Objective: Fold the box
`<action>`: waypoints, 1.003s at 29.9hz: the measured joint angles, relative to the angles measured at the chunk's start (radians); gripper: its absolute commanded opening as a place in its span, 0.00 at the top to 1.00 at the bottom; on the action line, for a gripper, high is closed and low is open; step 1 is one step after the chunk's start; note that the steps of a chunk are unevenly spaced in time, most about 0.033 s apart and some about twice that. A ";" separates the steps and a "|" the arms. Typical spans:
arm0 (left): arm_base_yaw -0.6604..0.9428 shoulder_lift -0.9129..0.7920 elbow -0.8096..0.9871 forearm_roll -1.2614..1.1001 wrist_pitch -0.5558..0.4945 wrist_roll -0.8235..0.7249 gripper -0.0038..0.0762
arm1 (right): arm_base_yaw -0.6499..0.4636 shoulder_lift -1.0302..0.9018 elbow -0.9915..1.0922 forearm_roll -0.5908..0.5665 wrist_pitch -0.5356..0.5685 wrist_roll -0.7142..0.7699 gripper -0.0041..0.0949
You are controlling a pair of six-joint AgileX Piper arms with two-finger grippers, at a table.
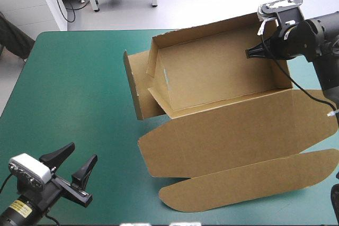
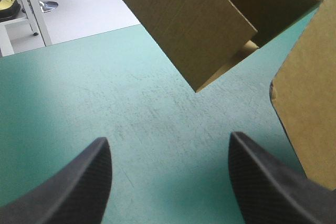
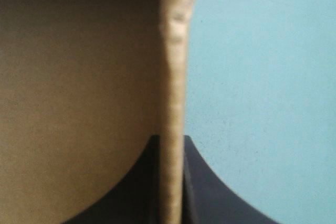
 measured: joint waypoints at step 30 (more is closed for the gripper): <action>0.227 1.101 -0.449 0.101 -0.045 -0.183 0.40 | 0.000 0.000 0.000 0.039 0.000 -0.007 0.98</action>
